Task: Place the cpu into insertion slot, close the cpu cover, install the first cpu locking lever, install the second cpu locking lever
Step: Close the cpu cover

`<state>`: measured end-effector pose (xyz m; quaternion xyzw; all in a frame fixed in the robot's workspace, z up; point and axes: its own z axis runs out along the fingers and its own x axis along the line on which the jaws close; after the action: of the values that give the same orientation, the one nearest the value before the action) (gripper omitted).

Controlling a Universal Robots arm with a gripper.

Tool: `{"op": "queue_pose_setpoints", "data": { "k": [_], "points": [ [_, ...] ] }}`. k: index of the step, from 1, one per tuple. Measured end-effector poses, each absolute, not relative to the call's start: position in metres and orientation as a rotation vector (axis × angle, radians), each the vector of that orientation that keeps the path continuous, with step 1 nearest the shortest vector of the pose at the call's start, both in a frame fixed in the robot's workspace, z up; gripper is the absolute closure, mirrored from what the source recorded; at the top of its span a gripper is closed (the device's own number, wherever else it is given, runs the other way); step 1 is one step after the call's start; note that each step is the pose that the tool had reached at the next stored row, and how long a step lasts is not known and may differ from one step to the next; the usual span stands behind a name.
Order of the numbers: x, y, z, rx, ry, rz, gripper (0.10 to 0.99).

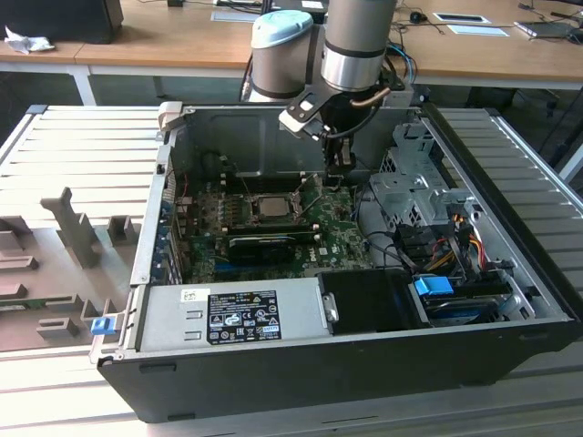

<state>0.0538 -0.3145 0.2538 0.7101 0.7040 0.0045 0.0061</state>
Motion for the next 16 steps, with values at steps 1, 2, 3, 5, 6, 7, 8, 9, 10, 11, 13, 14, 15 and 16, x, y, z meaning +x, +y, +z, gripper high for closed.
{"op": "queue_pose_setpoints", "data": {
  "k": [1, 2, 3, 5, 6, 7, 8, 9, 10, 11, 13, 14, 15, 16],
  "points": [
    [0.051, -0.314, 0.254, 2.222, 2.204, 0.015, 0.980],
    [0.047, -0.314, 0.254, 2.222, 2.204, 0.015, 0.980],
    [0.044, -0.314, 0.254, 2.222, 2.204, 0.014, 0.980],
    [0.038, -0.314, 0.254, 2.222, 2.204, 0.014, 0.980],
    [0.034, -0.315, 0.254, 2.221, 2.204, 0.014, 0.980],
    [0.033, -0.315, 0.254, 2.221, 2.205, 0.014, 0.980],
    [0.030, -0.314, 0.254, 2.220, 2.206, 0.015, 0.980],
    [0.028, -0.314, 0.254, 2.220, 2.205, 0.015, 0.980],
    [0.027, -0.314, 0.254, 2.220, 2.205, 0.015, 0.980],
    [0.027, -0.314, 0.254, 2.220, 2.205, 0.015, 0.980],
    [0.027, -0.314, 0.254, 2.220, 2.206, 0.015, 0.980],
    [0.026, -0.314, 0.254, 2.220, 2.205, 0.015, 0.980],
    [0.026, -0.314, 0.254, 2.221, 2.205, 0.015, 0.980],
    [0.025, -0.314, 0.254, 2.221, 2.205, 0.015, 0.980]
  ]
}}
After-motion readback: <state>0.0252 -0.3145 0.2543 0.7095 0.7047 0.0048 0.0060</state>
